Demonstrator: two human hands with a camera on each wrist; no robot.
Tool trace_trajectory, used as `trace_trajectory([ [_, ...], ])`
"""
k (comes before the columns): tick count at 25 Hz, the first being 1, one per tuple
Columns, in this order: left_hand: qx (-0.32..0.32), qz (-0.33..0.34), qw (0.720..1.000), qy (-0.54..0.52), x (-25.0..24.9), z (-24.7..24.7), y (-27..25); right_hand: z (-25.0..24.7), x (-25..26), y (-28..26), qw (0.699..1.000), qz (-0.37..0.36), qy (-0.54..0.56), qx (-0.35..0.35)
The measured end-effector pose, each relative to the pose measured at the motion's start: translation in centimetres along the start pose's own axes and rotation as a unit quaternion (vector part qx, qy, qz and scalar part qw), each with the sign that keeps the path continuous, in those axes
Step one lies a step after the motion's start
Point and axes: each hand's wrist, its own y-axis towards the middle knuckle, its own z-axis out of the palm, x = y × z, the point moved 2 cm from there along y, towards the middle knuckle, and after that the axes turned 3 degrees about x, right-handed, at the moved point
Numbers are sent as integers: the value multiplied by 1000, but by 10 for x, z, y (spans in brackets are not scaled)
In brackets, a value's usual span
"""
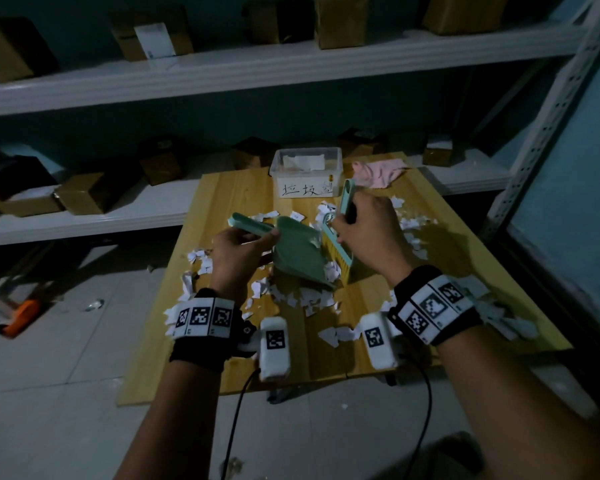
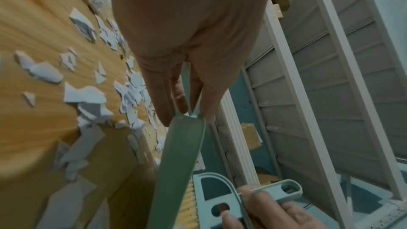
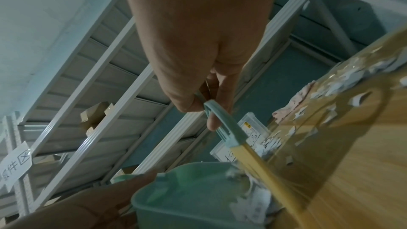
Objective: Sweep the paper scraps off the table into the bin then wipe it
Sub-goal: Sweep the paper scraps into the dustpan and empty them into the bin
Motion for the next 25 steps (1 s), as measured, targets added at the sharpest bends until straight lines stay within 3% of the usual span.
trace_trajectory([
  [6, -31, 5, 999, -5, -3, -2, 0, -3, 2, 3, 999, 2, 50, -19],
  [10, -71, -25, 997, -20, -6, -18, 2, -15, -3, 5, 992, 17, 100, -73],
  [16, -69, -106, 988, 87, -2, -35, 8, -34, -17, 9, 990, 50, 48, -125],
  [19, -81, -116, 979, 145, 1, -42, 11, -39, -26, 12, 989, 66, 15, -130],
  [25, -67, -134, 983, 107, -8, -39, 2, -48, -29, 10, 989, 77, 23, -127],
])
